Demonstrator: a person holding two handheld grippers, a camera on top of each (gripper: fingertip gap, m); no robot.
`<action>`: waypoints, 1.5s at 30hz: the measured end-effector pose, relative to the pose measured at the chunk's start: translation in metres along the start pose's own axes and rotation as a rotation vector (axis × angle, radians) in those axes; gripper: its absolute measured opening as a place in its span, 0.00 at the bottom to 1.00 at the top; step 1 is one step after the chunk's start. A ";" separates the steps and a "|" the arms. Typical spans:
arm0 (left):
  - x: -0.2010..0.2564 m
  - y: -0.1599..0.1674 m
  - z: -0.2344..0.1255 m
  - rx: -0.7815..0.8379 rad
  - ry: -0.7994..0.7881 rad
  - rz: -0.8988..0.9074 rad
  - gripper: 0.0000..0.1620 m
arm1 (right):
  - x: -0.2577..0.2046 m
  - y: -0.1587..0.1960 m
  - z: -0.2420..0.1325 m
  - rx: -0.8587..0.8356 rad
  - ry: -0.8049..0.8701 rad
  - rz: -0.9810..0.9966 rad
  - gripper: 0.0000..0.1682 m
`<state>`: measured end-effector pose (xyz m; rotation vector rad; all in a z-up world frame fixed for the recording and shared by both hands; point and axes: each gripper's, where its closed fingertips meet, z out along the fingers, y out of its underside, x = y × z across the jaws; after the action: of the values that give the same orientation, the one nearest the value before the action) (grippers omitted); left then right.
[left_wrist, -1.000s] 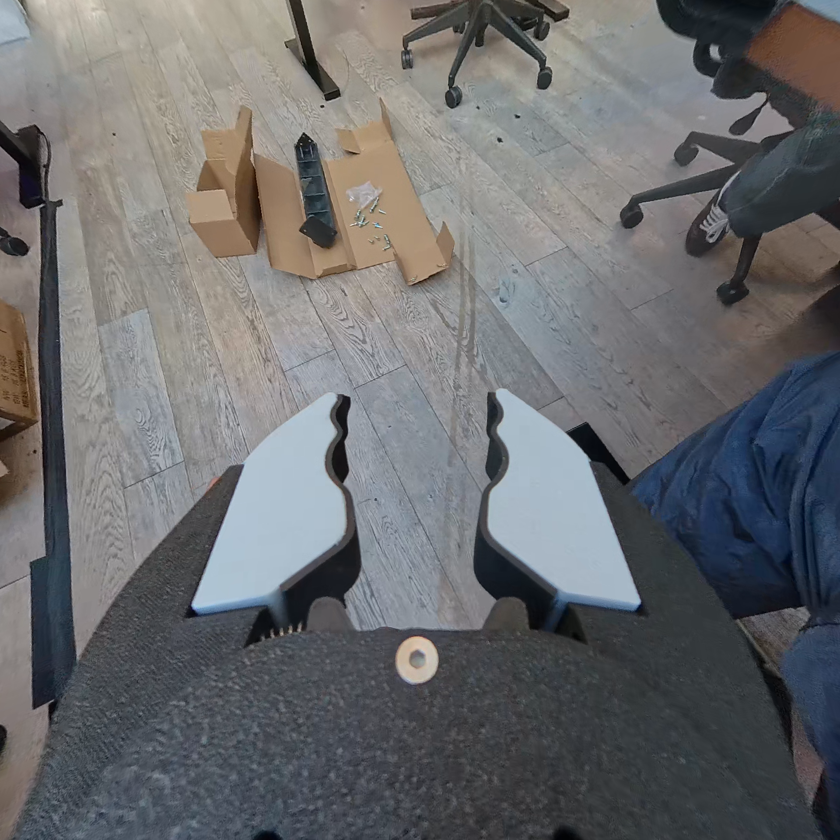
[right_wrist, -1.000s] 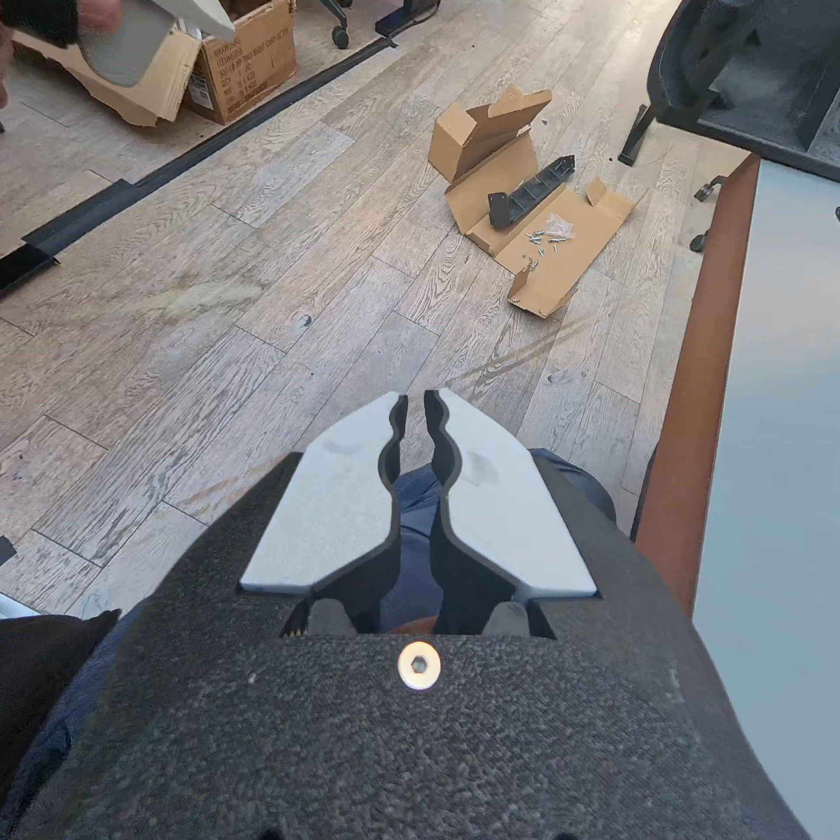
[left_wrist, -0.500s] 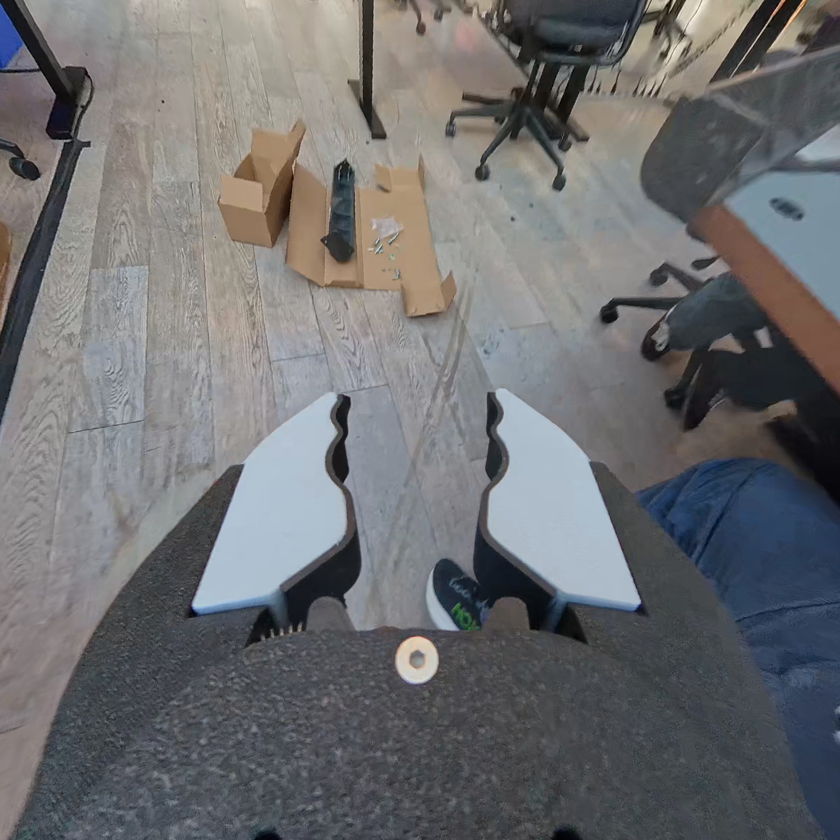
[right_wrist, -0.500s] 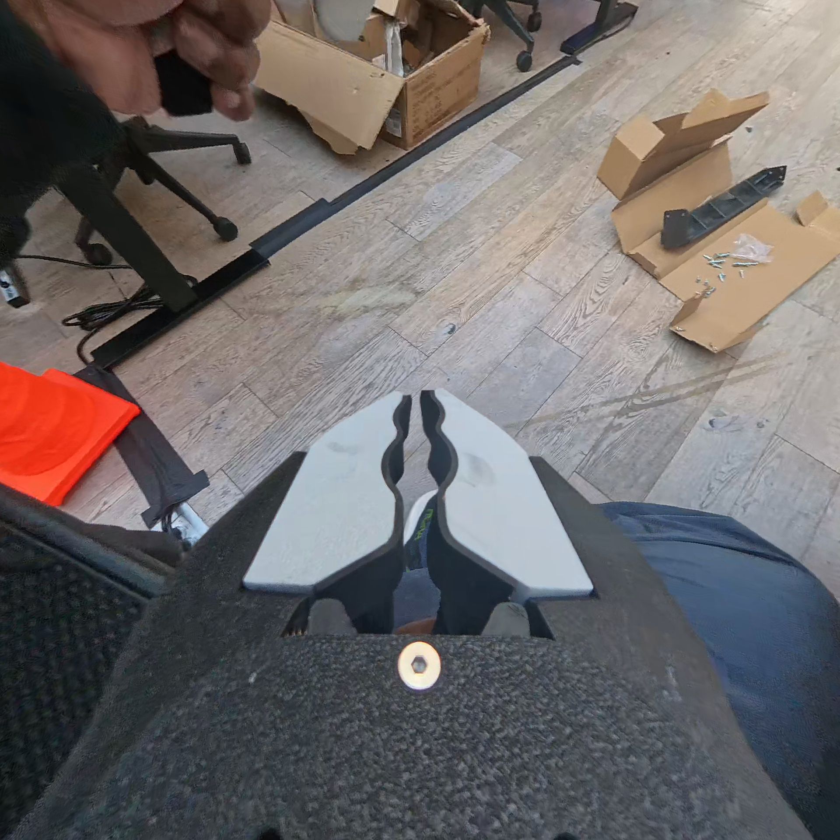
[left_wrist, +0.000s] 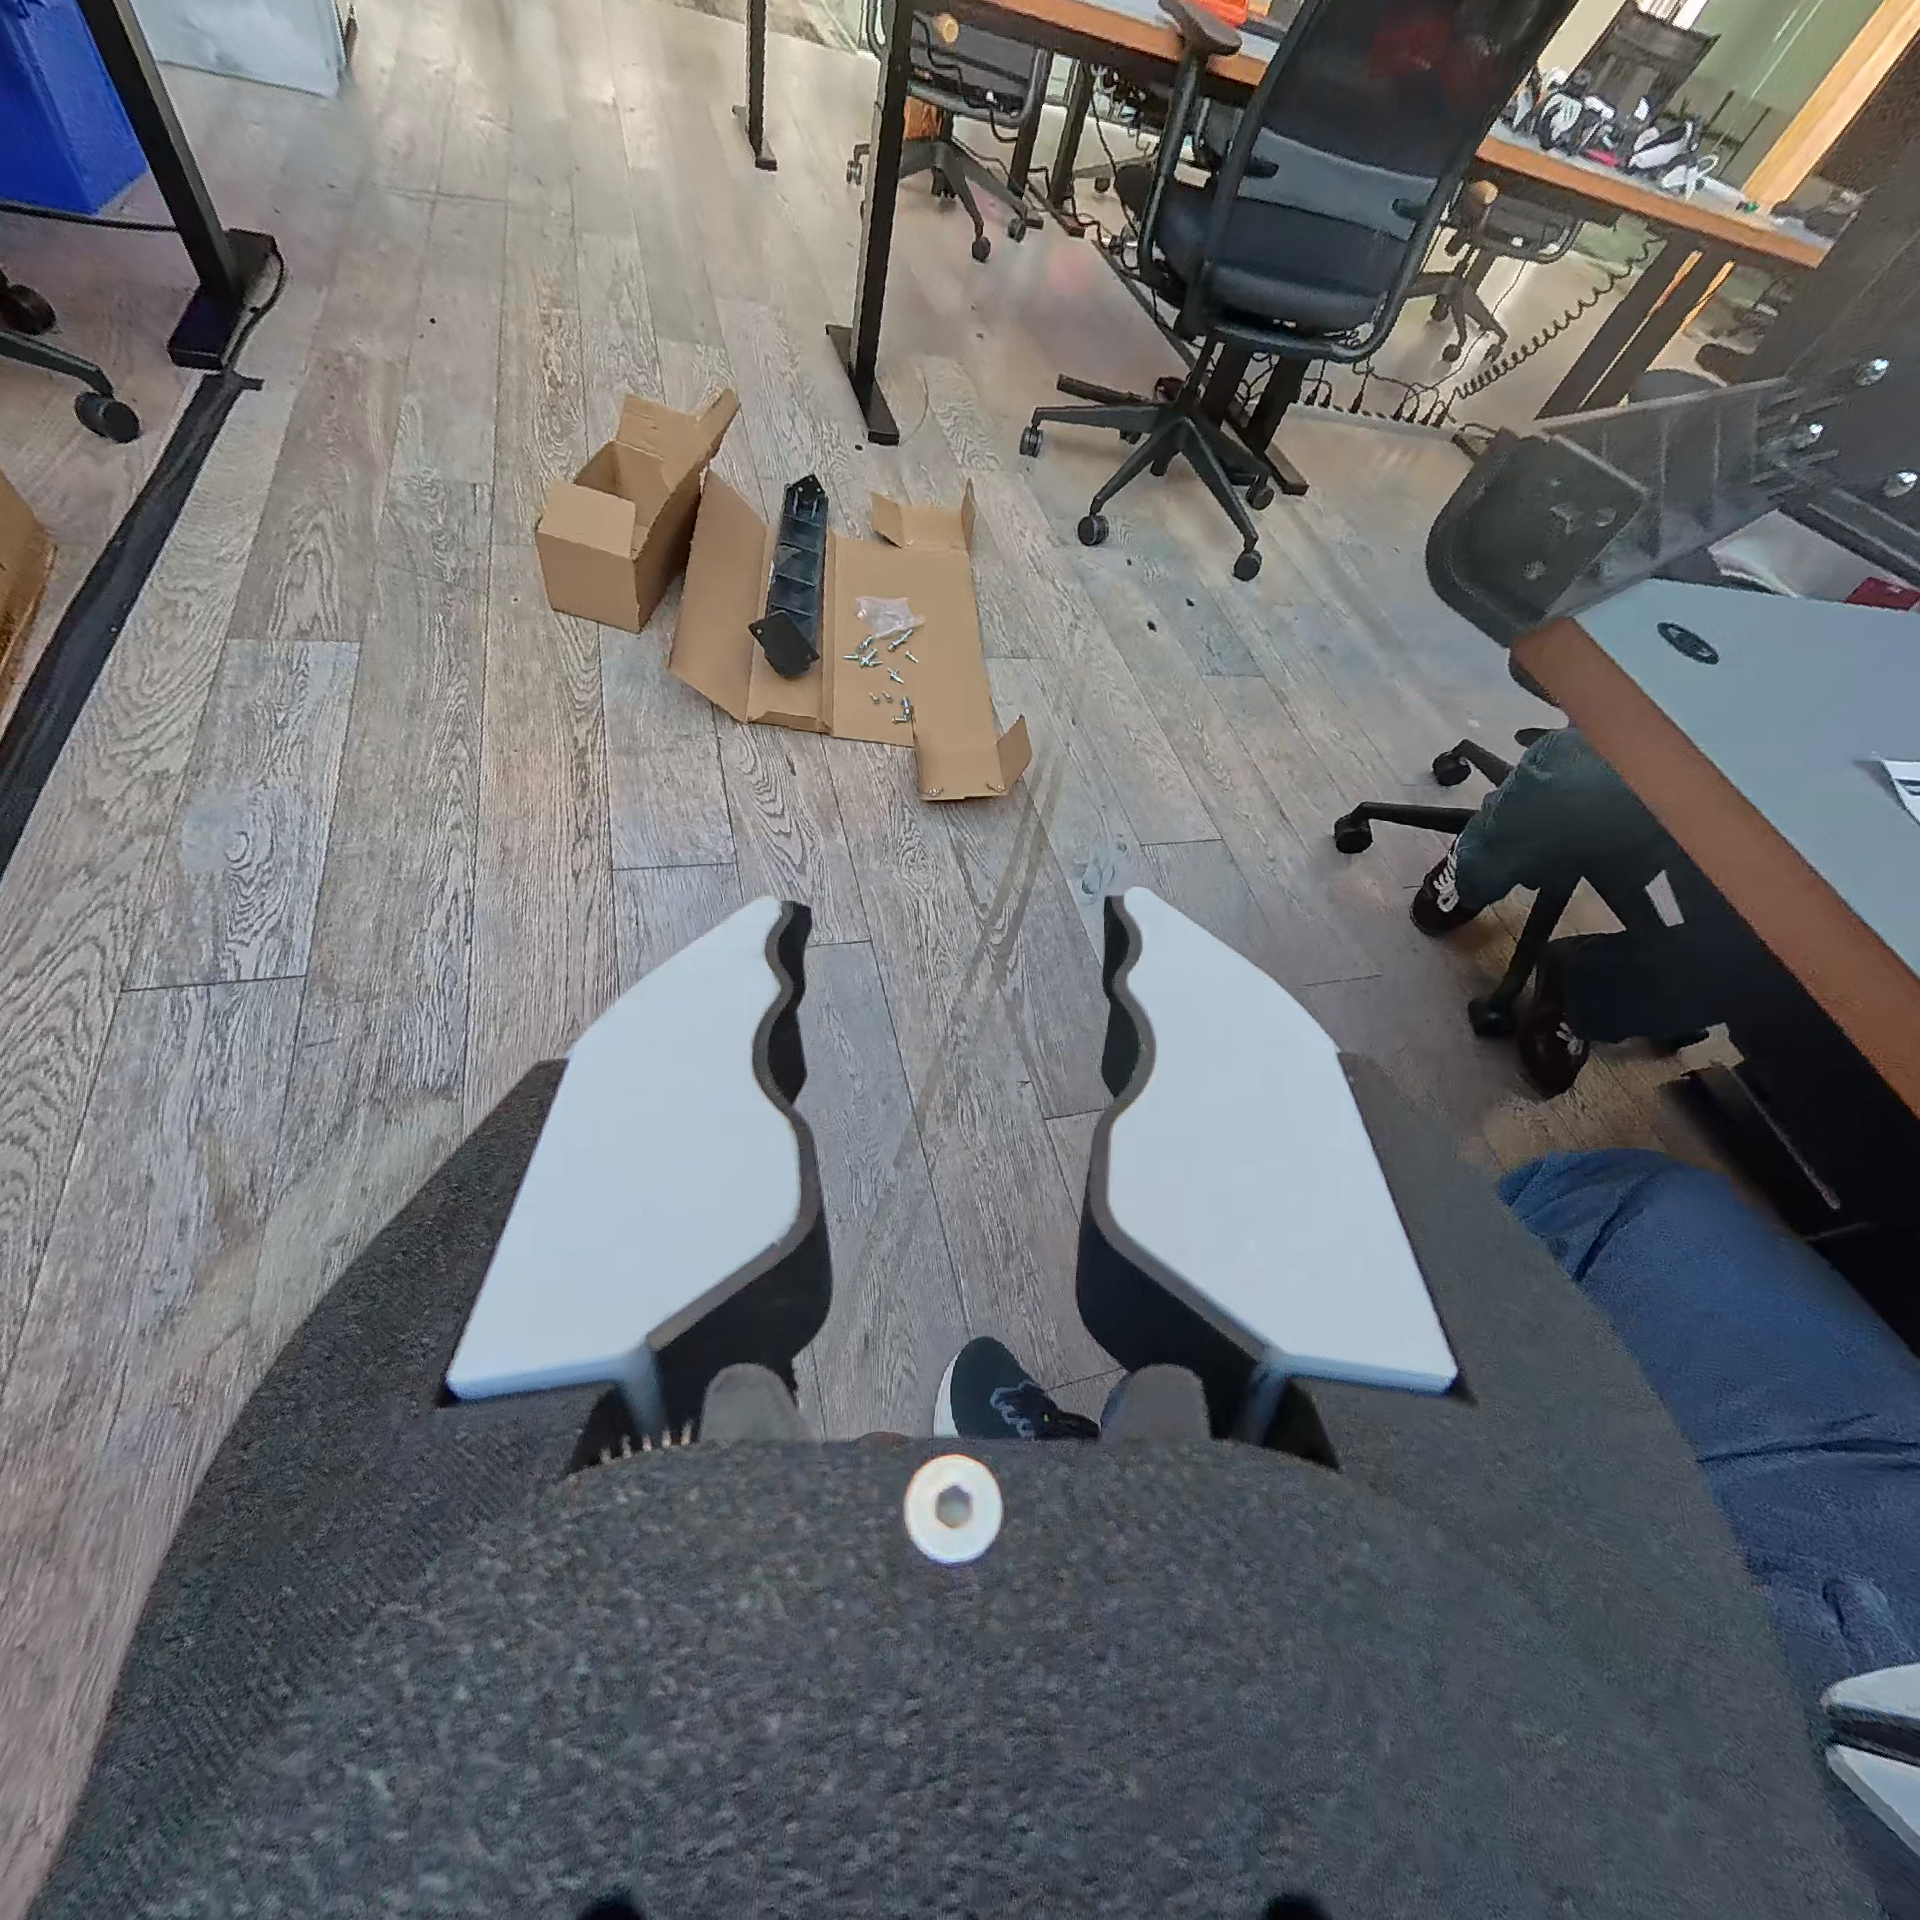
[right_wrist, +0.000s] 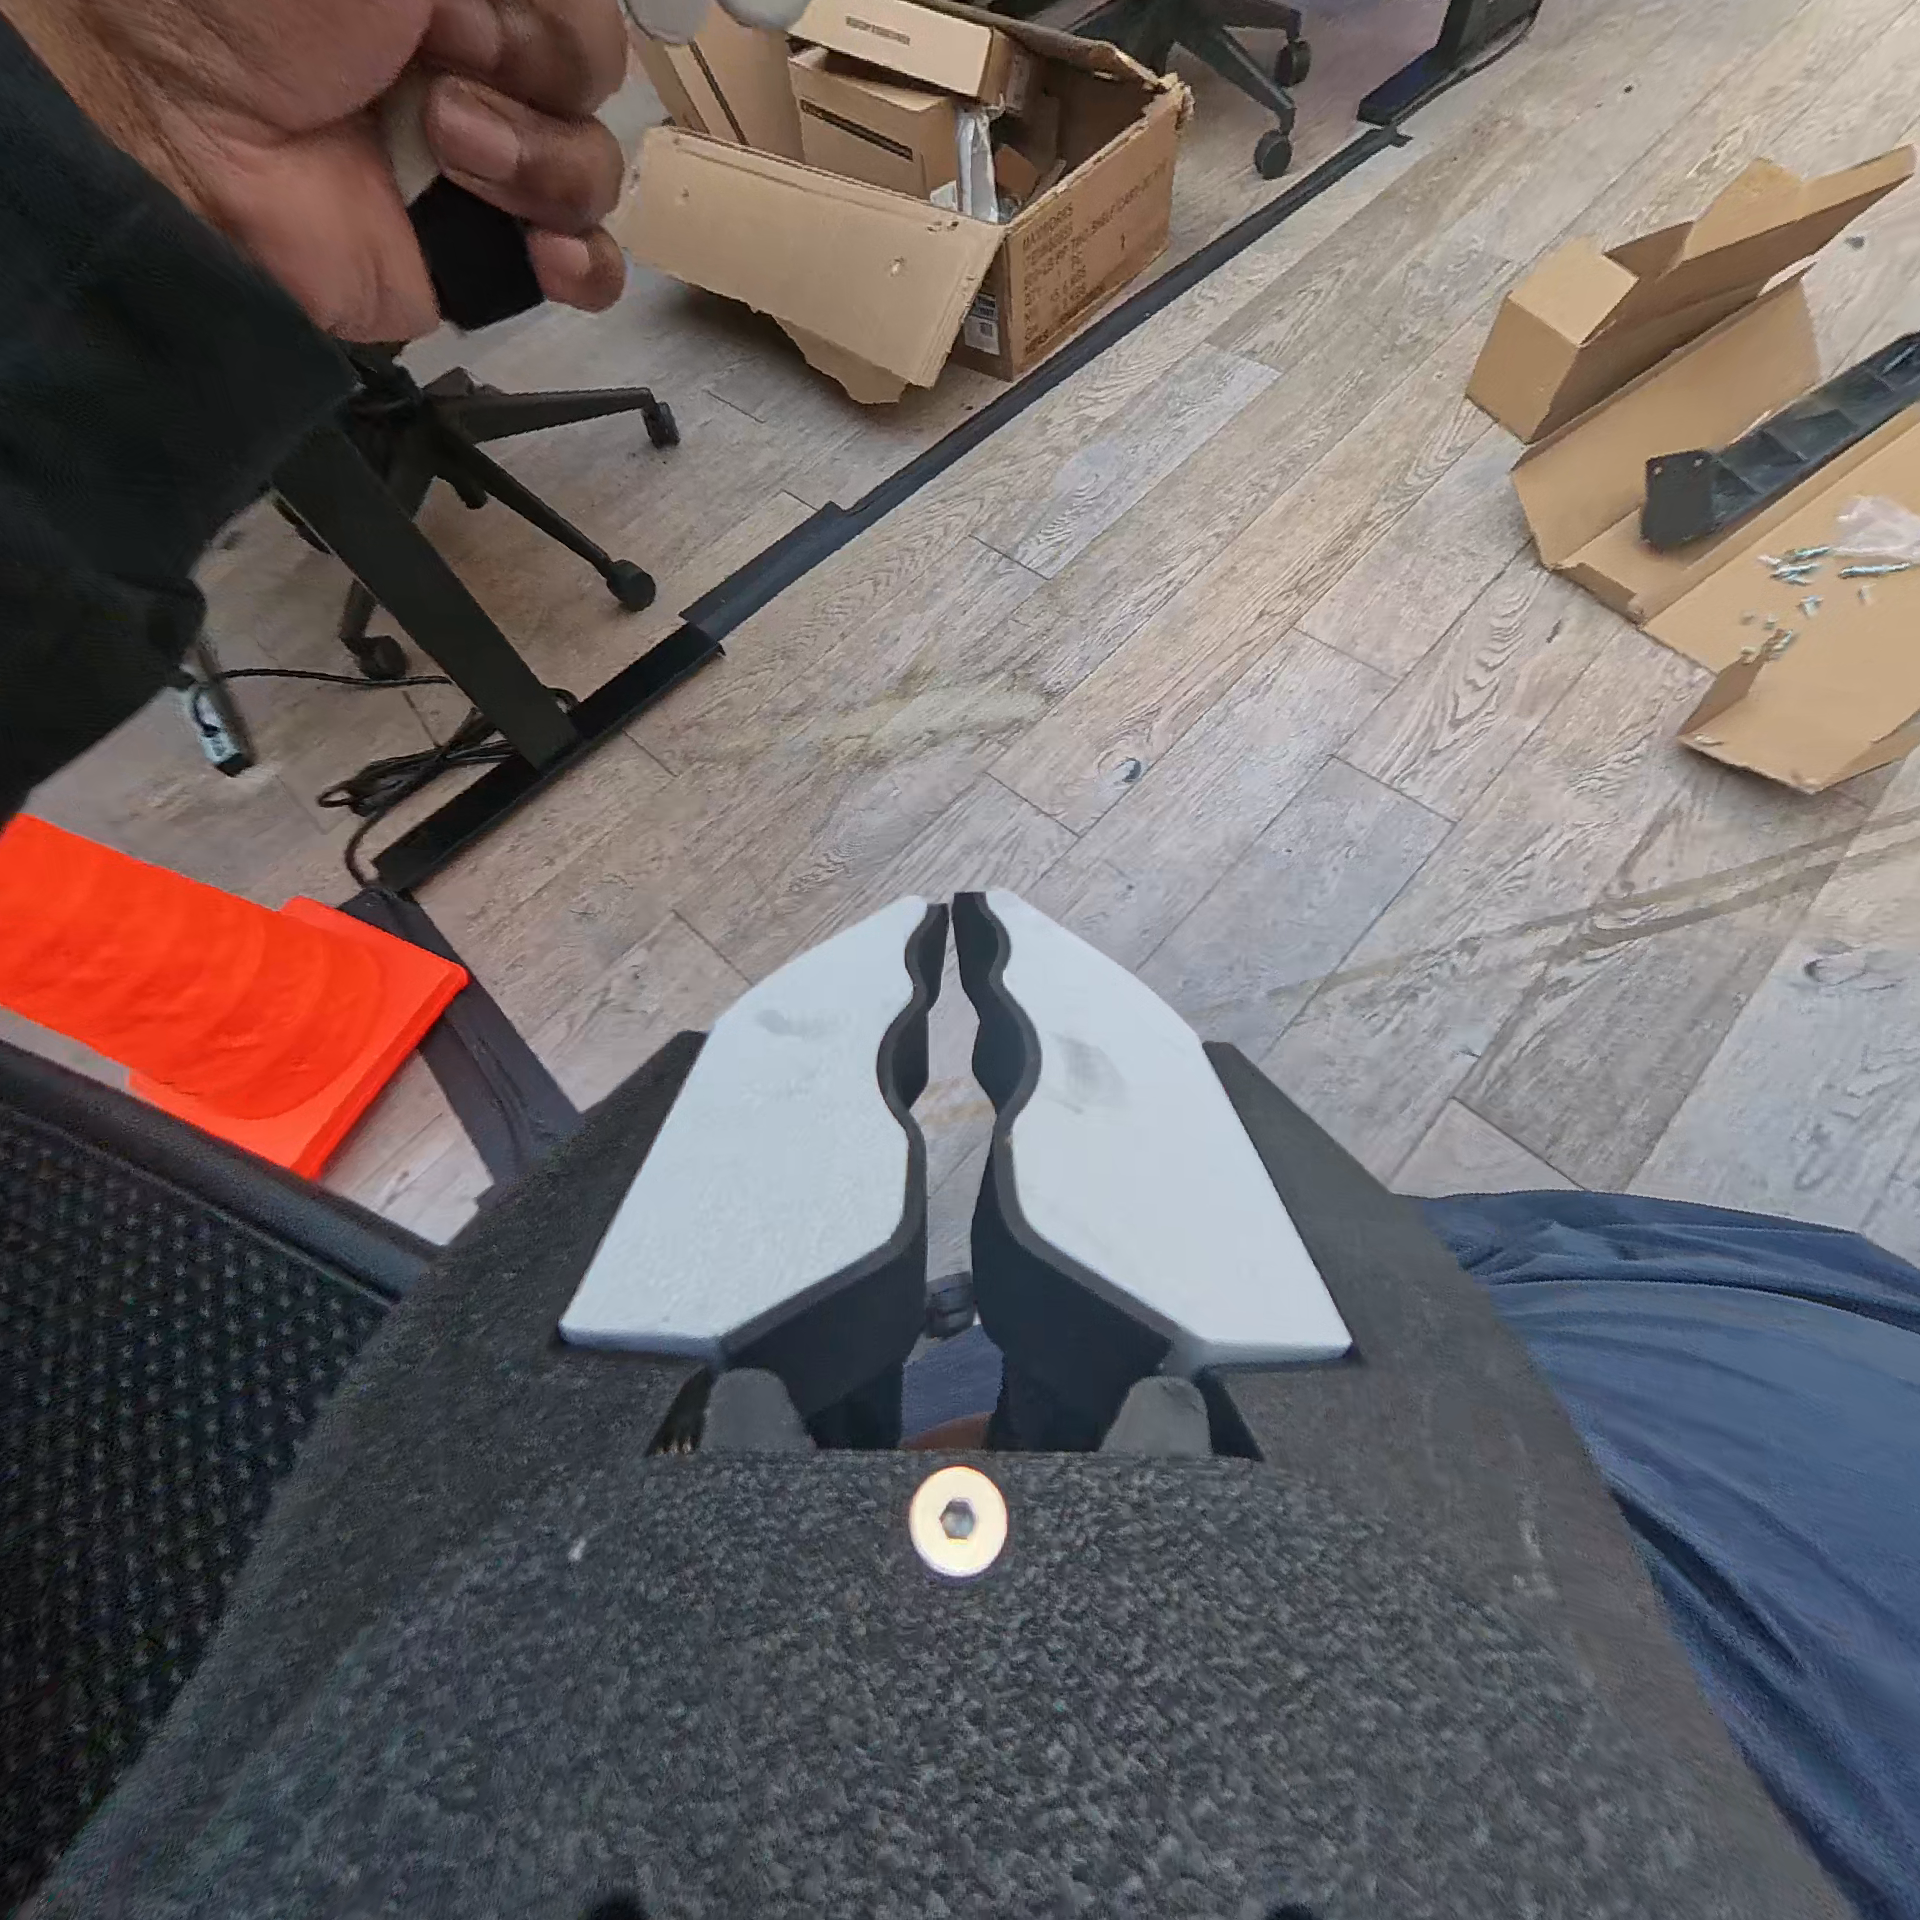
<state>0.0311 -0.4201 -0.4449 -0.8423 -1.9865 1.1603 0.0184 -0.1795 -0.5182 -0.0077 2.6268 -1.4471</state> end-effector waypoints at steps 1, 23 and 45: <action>-0.002 0.004 0.003 -0.018 -0.005 0.002 0.34 | 0.000 0.002 0.002 -0.005 -0.033 0.044 0.01; 0.006 -0.087 0.077 0.135 0.189 -0.023 0.34 | 0.079 -0.025 0.026 0.048 0.076 0.339 0.00; 0.193 -0.068 0.112 0.125 1.234 0.564 0.28 | 0.216 -0.080 0.026 0.207 0.328 0.037 0.02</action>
<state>-0.1806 -0.3452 -0.3813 -1.5866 -0.6702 0.6819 -0.1971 -0.2604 -0.4913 0.3251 2.6834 -1.8376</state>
